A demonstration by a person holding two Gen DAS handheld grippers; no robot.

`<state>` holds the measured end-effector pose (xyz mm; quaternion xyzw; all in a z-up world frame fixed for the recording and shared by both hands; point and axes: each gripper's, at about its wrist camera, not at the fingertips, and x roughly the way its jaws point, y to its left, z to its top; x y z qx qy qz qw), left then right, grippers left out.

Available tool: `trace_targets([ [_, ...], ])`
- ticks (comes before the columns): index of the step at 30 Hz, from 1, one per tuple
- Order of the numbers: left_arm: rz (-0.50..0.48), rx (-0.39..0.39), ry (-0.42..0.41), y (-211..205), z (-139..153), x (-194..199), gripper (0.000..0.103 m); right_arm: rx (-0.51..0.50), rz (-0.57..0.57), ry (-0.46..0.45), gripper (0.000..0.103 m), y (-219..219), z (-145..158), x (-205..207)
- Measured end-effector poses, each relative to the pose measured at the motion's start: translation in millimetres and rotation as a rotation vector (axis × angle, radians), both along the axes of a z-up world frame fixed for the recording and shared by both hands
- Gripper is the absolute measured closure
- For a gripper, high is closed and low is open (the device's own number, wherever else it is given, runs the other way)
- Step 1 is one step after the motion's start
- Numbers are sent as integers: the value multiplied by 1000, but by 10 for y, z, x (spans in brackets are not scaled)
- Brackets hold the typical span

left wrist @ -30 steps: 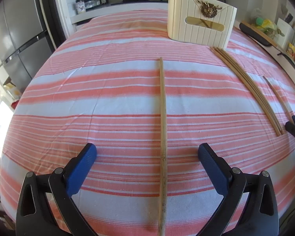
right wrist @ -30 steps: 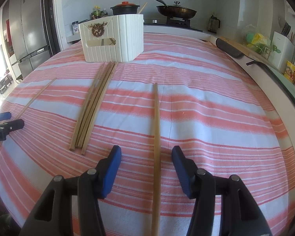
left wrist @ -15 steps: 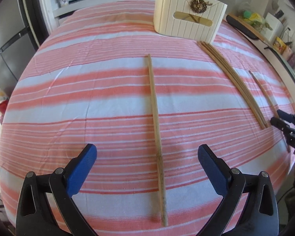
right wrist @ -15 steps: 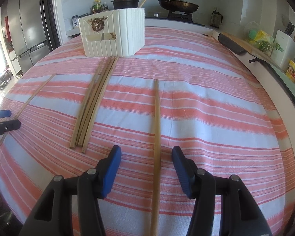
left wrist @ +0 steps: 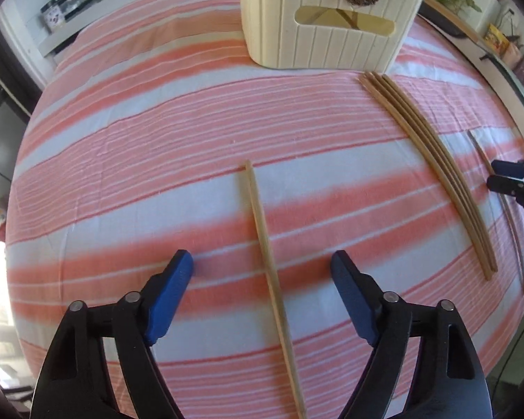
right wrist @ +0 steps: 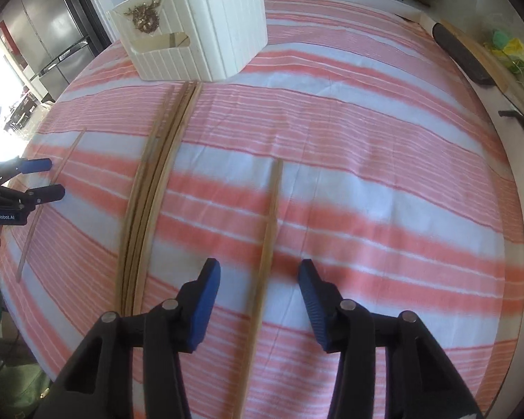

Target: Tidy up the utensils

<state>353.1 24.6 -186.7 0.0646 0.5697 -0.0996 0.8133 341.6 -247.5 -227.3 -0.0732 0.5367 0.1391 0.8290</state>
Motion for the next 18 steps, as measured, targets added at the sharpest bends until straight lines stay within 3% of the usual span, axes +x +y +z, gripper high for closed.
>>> trace_targets([
  [1, 10, 8, -2, -2, 12, 62, 35, -12, -5, -5, 71, 51, 0, 66],
  [2, 18, 16, -8, -1, 28, 111, 47, -21, -13, -3, 80, 81, -1, 156],
  [3, 22, 21, -17, -4, 44, 151, 71, -29, -18, -5, 84, 109, 8, 228],
  [4, 20, 8, -16, -6, 54, 184, 87, -31, -21, -3, 95, 126, 14, 292],
  [5, 22, -11, -12, 0, 62, 206, 97, -23, -27, 2, 97, 127, 14, 340],
  [8, 47, -26, -60, 29, 150, 183, 99, 27, -74, -5, 97, 60, 36, 391],
  [10, 52, -63, -114, 65, 309, 73, 99, 78, -81, -57, 97, 17, 170, 305],
  [18, 68, -215, -394, 257, 1306, -687, 99, 247, -34, -335, 97, -119, 1126, -448],
])
